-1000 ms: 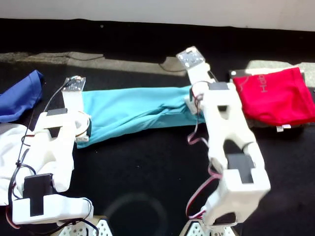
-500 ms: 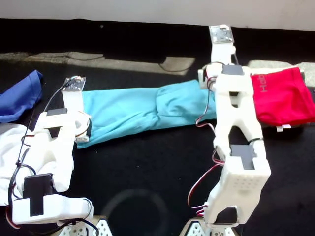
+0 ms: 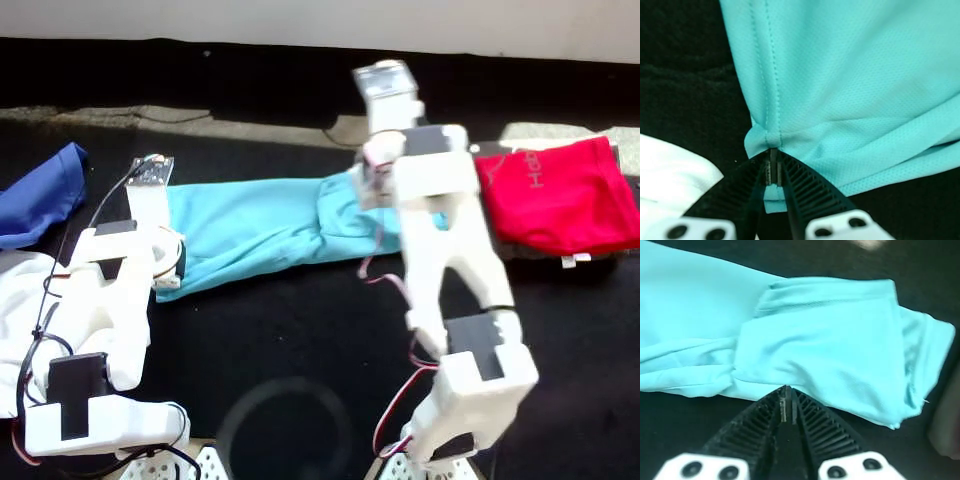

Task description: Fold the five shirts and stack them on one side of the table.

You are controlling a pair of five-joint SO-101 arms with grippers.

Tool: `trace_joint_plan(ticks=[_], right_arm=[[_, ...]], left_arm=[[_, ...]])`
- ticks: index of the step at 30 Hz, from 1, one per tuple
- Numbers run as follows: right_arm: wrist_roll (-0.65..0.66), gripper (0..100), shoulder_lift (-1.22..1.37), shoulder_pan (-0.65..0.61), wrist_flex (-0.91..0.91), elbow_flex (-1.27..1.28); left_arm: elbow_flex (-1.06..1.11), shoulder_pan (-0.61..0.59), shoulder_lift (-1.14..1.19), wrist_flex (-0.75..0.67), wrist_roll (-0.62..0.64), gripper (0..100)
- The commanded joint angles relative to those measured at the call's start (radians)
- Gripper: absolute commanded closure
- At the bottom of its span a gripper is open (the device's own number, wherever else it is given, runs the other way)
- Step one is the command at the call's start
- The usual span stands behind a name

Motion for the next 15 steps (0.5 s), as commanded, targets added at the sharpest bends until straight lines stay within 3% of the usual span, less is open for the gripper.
trace_joint_plan(ticks=[1, 10, 15], right_arm=[[-0.008, 99.3, 0.036, -0.128, -0.091, -0.048], [-0.009, 99.3, 0.282, -0.245, -0.246, -0.097], [-0.009, 99.3, 0.331, -0.24, -0.185, -0.124]], left_arm=[[0.007, -0.015, 0.004, -0.017, -0.003, 99], [0.007, -0.015, 0.004, -0.017, -0.003, 99], [0.007, -0.015, 0.004, -0.017, -0.003, 99]])
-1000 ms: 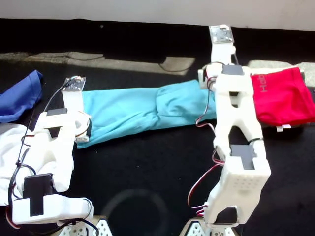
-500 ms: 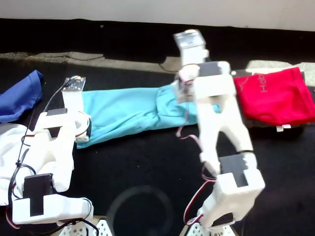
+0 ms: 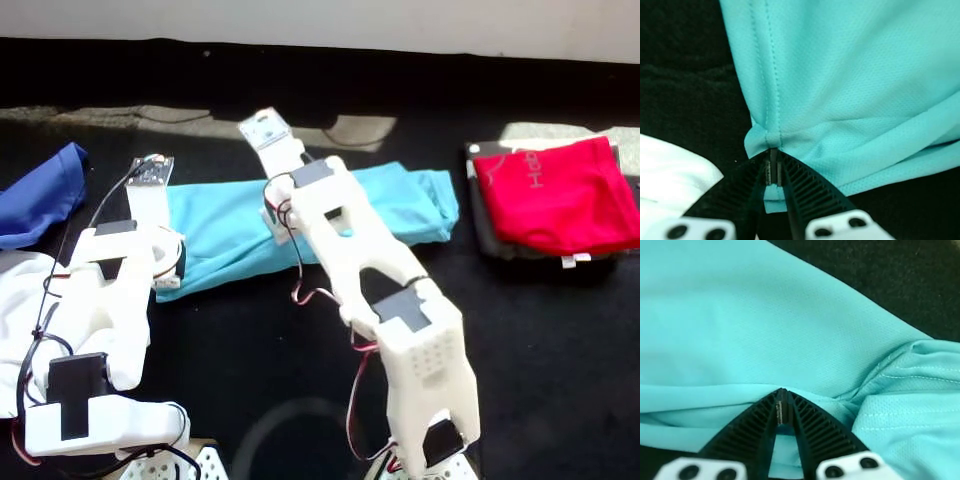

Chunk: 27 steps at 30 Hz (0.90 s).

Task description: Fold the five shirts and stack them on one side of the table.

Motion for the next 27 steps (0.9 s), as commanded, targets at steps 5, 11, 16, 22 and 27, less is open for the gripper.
trace_joint_plan(ticks=[5, 11, 16, 22, 27], right_arm=[[-0.005, 99.3, -0.019, -0.002, 0.275, -0.091], [-0.005, 99.3, -0.024, -0.004, 0.438, -0.14], [-0.005, 99.3, -0.022, -0.005, 0.453, -0.278], [-0.008, 99.3, 0.015, -0.019, 0.24, -0.318], [-0.006, 99.3, 0.102, -0.079, 0.305, -0.26]], left_arm=[[0.007, -0.015, 0.004, -0.017, -0.003, 99], [0.007, -0.015, 0.004, -0.017, -0.003, 99], [0.007, -0.015, 0.004, -0.017, -0.003, 99], [0.007, -0.015, 0.004, -0.017, -0.003, 99], [0.007, -0.015, 0.004, -0.017, -0.003, 99]])
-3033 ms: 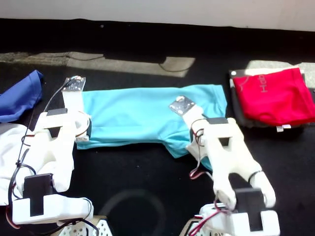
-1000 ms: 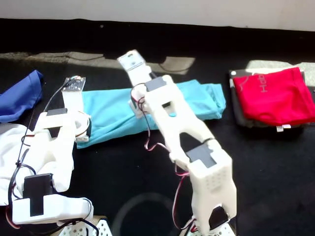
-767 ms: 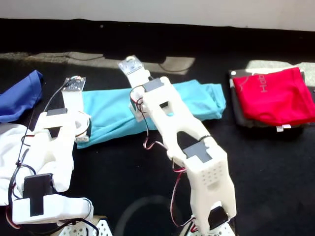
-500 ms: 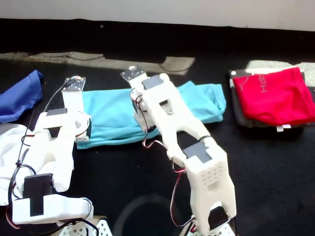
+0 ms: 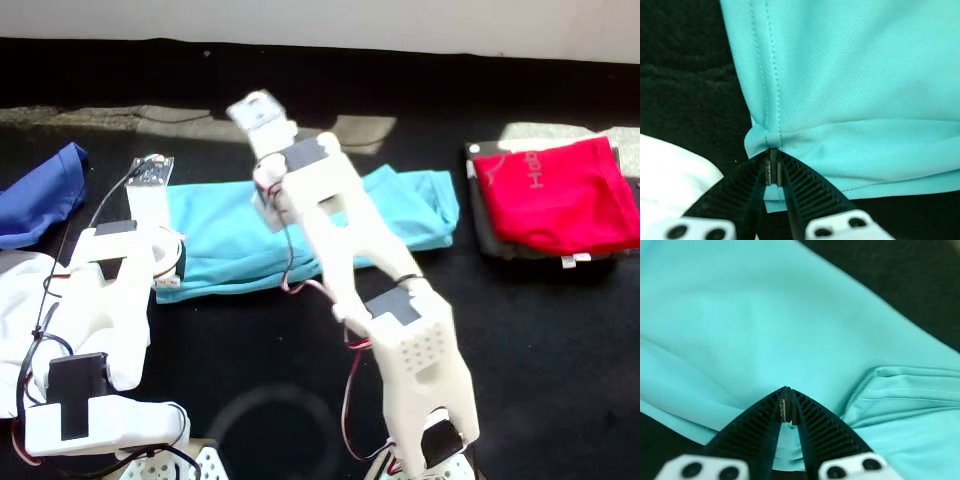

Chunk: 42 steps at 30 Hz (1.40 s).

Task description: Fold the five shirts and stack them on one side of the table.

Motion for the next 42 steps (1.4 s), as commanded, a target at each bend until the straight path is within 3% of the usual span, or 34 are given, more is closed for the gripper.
trace_joint_plan(ticks=[1, 9, 15, 20, 25, 28, 31, 35, 42], right_arm=[[-0.006, 99.3, 0.019, -0.041, 0.07, 0.008], [-0.005, 99.3, 0.021, -0.05, 0.245, 0.016], [-0.003, 99.3, 0.016, -0.044, 0.232, 0.001], [-0.005, 99.3, -0.088, -0.005, 0.242, -0.225], [0.018, 98.8, -0.191, 0.082, 0.335, -0.426], [0.112, 93.2, -0.193, 0.131, 0.447, -0.429], [0.115, 92.0, -0.232, 0.206, 0.443, -0.371], [0.115, 99.1, -0.367, 0.275, 0.444, -0.341], [0.121, 99.0, -0.7, 0.384, 0.441, -0.005]], left_arm=[[0.007, -0.015, 0.004, -0.017, -0.003, 99], [0.007, -0.015, 0.004, -0.017, -0.003, 99], [0.007, -0.015, 0.002, -0.017, -0.003, 99], [-0.038, -0.015, -0.007, -0.009, 0.0, 99], [-0.232, -0.01, -0.007, 0.253, 0.095, 99], [-0.386, -0.01, -0.002, 0.443, 0.143, 99], [-0.512, -0.013, 0.007, 0.569, 0.203, 92], [-0.535, -0.016, 0.024, 0.499, 0.216, 75], [-0.639, -0.056, 0.314, 0.404, 0.215, 76]])
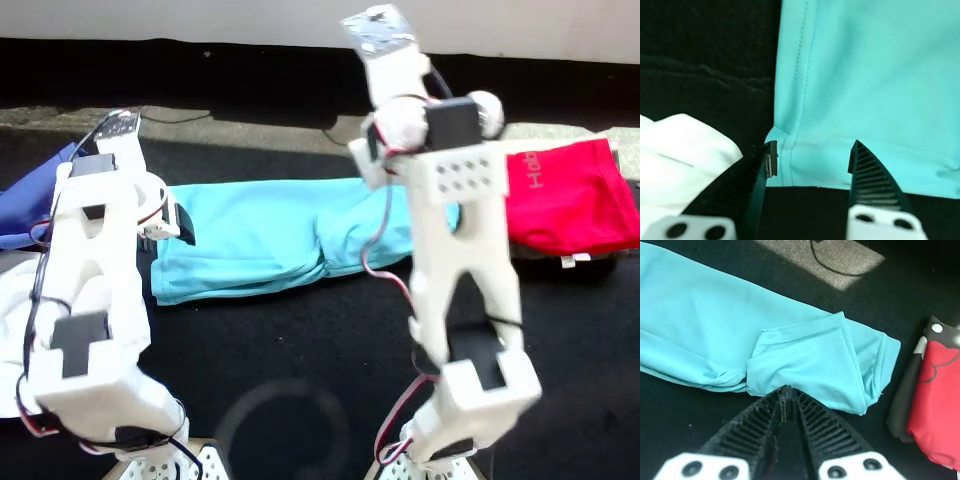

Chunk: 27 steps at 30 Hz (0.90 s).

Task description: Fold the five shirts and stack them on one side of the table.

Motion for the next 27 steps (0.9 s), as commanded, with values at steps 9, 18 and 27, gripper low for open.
trace_joint_plan(ticks=[9, 18, 27], right_arm=[[0.018, 99.0, -0.478, 0.226, -0.048, 0.673], [0.017, 99.0, -0.714, 0.236, -0.186, 0.964], [0.015, 99.0, -0.849, 0.518, -0.39, 1.322]], left_arm=[[-0.312, -0.016, 0.355, -0.014, 0.006, 76], [-0.452, 0.097, 0.487, 0.224, 0.009, 76], [-0.633, 0.091, 0.627, 0.37, 0.005, 99]])
